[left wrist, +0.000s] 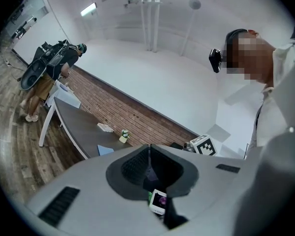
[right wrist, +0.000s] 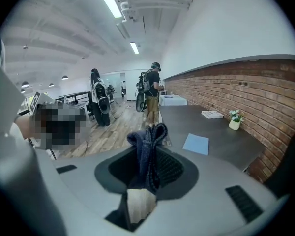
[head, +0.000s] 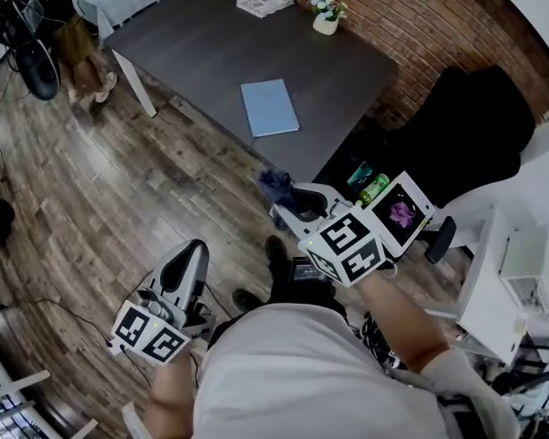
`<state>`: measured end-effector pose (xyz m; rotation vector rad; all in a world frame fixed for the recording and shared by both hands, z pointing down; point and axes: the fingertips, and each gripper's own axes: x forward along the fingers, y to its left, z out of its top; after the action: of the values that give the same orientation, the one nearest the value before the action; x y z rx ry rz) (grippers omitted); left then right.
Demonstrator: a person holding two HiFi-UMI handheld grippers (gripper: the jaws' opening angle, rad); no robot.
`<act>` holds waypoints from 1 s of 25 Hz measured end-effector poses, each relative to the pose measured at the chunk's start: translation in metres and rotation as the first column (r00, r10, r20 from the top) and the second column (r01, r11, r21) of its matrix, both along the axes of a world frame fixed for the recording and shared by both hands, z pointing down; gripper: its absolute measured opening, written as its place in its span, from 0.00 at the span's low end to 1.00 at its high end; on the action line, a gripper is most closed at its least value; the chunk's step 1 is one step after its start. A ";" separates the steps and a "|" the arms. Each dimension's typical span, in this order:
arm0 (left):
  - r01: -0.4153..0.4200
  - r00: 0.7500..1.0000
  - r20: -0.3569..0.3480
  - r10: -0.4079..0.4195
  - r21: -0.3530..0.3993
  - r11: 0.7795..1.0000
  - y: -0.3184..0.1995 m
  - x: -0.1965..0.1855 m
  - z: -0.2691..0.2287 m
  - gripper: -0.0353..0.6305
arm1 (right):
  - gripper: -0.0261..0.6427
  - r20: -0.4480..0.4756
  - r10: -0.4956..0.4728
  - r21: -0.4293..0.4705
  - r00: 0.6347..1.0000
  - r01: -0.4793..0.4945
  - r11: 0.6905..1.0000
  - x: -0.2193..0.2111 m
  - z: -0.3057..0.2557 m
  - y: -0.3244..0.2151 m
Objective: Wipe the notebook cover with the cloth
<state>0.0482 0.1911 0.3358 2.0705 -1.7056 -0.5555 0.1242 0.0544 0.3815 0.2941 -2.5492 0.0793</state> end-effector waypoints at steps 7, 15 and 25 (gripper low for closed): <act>-0.010 1.000 0.022 0.010 0.025 1.000 0.000 0.016 -0.016 0.07 | 0.20 0.066 0.034 -0.063 0.997 -0.030 0.998 0.035 -0.015 0.007; 0.002 0.999 0.039 -0.004 0.045 0.999 -0.011 0.030 -0.035 0.07 | 0.20 0.187 0.097 -0.144 0.977 -0.070 0.987 0.071 -0.048 -0.015; -0.008 0.999 0.033 0.007 0.032 0.999 -0.039 0.064 -0.042 0.07 | 0.20 0.293 0.155 -0.190 0.943 -0.102 0.977 0.111 -0.080 -0.055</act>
<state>0.1122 0.1523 0.2937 2.1182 -1.7176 -0.5526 0.2349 -0.0006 0.3013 0.4081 -2.8035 0.4244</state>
